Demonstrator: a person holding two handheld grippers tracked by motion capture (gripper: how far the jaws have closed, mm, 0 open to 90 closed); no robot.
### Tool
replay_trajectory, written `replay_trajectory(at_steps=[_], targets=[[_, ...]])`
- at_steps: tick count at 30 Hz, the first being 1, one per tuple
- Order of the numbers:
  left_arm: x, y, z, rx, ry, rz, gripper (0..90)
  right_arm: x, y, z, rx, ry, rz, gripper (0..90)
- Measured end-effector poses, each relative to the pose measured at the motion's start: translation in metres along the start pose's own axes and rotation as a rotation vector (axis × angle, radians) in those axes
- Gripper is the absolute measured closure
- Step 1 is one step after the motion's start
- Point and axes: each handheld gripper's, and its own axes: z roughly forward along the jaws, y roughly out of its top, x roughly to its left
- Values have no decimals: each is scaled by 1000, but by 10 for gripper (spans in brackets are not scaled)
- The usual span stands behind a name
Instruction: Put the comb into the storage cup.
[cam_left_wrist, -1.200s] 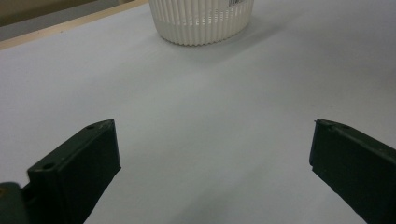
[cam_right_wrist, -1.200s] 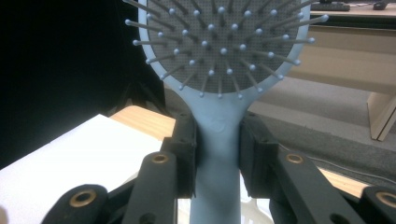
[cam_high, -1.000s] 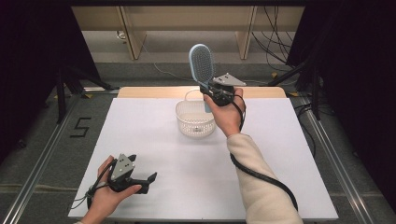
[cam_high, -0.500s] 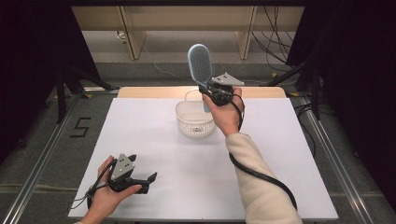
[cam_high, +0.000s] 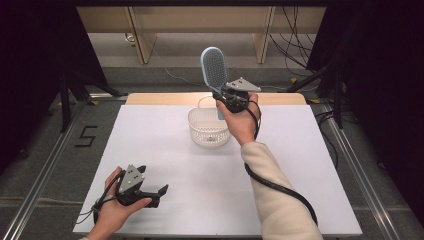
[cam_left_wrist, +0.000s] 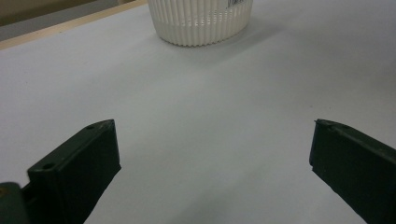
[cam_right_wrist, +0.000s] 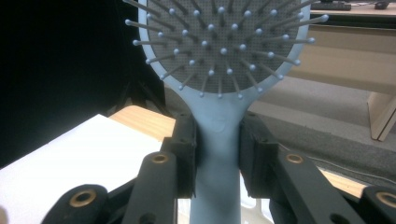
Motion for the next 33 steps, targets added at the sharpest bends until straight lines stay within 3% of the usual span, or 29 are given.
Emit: replay_trajectory(at_steps=[33], targets=[[0, 0, 0, -5, -2, -3, 11, 2, -3, 7, 9, -6, -3, 703]])
